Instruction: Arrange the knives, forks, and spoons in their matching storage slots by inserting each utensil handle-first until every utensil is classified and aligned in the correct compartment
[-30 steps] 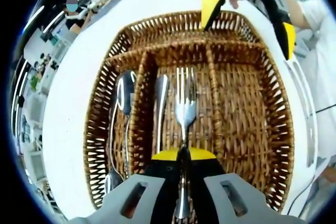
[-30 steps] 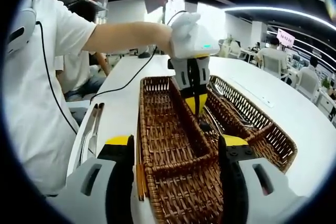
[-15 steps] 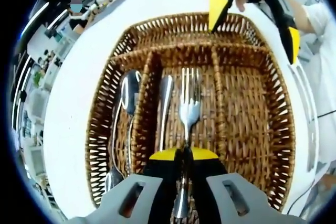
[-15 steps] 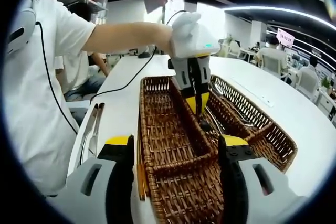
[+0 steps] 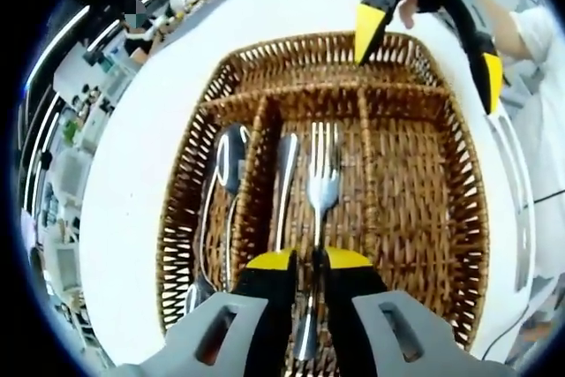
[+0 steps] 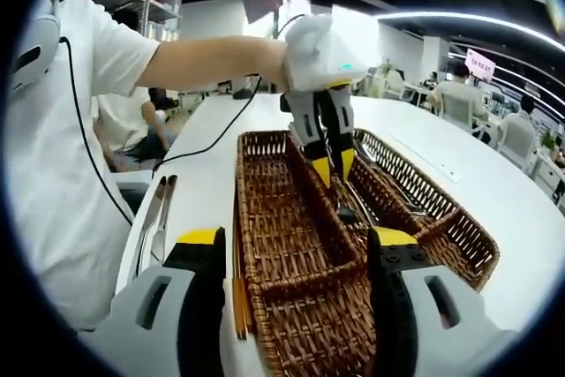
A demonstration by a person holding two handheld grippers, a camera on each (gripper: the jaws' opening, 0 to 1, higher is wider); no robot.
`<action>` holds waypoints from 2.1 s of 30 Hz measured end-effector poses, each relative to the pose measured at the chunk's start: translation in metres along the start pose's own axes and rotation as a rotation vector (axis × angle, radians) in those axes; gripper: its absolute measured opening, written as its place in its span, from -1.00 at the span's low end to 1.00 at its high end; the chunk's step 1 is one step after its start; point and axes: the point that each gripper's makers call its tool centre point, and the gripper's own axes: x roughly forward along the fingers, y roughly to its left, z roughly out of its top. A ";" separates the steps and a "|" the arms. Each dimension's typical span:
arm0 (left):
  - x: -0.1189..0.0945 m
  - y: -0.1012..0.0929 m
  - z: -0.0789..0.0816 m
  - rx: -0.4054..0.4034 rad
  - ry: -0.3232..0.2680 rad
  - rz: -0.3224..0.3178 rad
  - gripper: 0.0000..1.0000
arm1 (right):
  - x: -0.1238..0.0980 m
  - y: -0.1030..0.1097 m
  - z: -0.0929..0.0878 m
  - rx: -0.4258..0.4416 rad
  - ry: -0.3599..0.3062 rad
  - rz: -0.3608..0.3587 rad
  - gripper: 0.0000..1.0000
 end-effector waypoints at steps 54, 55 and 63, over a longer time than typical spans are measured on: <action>-0.053 -0.005 -0.002 -0.063 -0.109 0.193 -0.45 | -0.005 0.033 0.017 -0.055 0.020 -0.010 0.35; -0.054 -0.006 -0.002 -0.068 -0.119 0.194 -0.44 | -0.005 0.034 0.018 -0.057 0.021 -0.011 0.35; -0.063 -0.009 -0.004 -0.100 -0.163 0.222 -0.40 | -0.004 0.040 0.021 -0.067 0.021 -0.012 0.36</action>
